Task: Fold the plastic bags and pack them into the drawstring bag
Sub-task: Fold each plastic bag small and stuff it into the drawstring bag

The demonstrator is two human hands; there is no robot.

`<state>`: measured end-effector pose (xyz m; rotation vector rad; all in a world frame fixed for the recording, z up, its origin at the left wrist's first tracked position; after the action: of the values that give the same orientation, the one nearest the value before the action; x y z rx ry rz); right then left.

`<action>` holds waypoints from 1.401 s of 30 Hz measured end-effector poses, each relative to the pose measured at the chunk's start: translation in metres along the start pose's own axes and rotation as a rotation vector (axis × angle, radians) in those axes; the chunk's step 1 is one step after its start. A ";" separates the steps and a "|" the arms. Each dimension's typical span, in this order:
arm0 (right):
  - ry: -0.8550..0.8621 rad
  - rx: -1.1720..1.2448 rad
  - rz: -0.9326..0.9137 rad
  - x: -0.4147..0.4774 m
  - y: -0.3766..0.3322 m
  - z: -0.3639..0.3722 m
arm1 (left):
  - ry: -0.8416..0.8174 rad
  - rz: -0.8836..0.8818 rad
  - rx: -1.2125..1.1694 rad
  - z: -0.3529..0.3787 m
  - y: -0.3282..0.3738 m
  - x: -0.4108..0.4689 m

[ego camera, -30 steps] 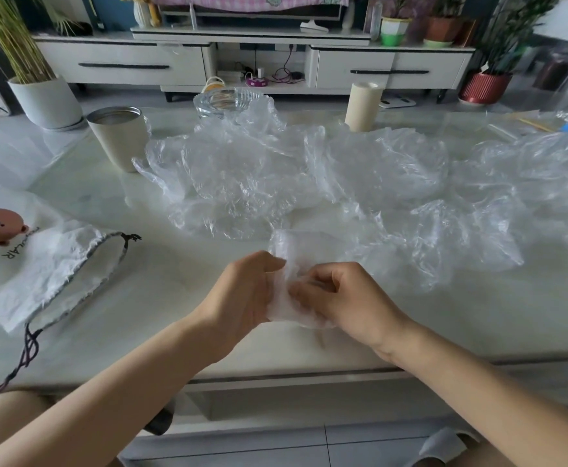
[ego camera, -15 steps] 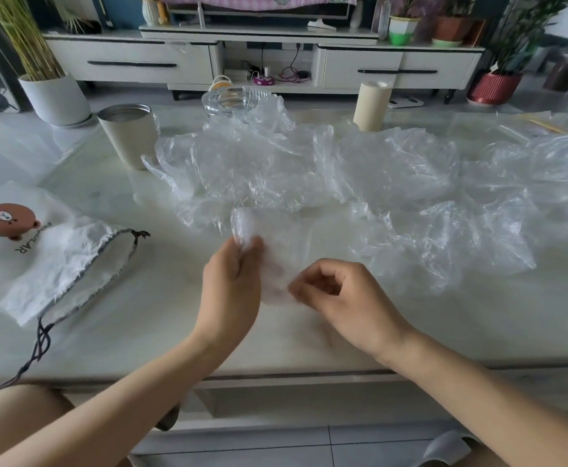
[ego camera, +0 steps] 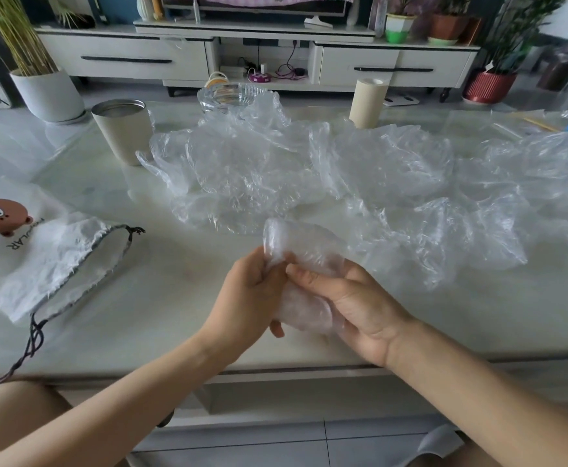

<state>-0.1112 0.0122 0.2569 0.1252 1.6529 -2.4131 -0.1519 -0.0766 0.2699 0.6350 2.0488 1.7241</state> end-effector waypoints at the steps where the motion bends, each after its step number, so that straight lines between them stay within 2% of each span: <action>1: 0.041 0.009 -0.015 0.000 0.000 -0.002 | -0.002 -0.006 -0.022 0.000 0.000 0.000; 6: 0.148 -0.027 -0.044 0.002 -0.002 -0.014 | -0.040 -0.076 -0.147 -0.001 -0.003 0.000; 9: 0.102 -0.058 -0.024 0.004 -0.004 -0.015 | -0.143 -0.181 -0.320 0.005 -0.006 -0.001; 12: 0.074 -0.070 -0.025 0.004 -0.008 -0.016 | -0.152 -0.304 -0.562 0.006 -0.009 -0.001; 15: 0.009 -0.314 -0.080 0.002 -0.016 -0.011 | -0.164 -0.388 -0.675 0.005 -0.014 0.000; 20: -0.001 -0.584 -0.176 0.000 -0.024 -0.011 | -0.228 -0.373 -0.263 0.006 -0.022 -0.003; 27: -0.006 -0.756 -0.240 -0.001 -0.027 -0.002 | -0.031 -0.235 -0.128 -0.008 -0.019 0.001; 32: -0.102 -0.905 -0.144 -0.002 -0.019 -0.003 | 0.159 -0.130 0.016 -0.036 -0.004 0.008; 34: -0.022 -0.987 -0.140 -0.006 -0.022 -0.011 | 0.241 -0.056 0.161 -0.050 0.003 0.010; 37: 0.193 -0.819 -0.232 -0.014 -0.041 -0.026 | 0.203 0.061 0.376 -0.053 0.015 0.012; 40: 0.088 -0.532 -0.163 -0.013 -0.036 -0.017 | 0.082 0.147 0.468 -0.034 0.023 0.008; 42: 0.007 -0.519 -0.046 -0.012 -0.022 -0.009 | 0.010 0.198 0.492 -0.020 0.028 0.003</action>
<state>-0.1050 0.0295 0.2757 0.0113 2.2376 -1.9298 -0.1633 -0.0871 0.3006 1.0058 2.5096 1.3133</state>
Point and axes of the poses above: each hand's wrist, its own x-axis towards the middle knuckle, its own z-axis out of the palm, y = z × x, the point moved 8 cm from there along x, towards the middle knuckle, and after that the axes turned 8 degrees about -y, right-handed, at the moved point
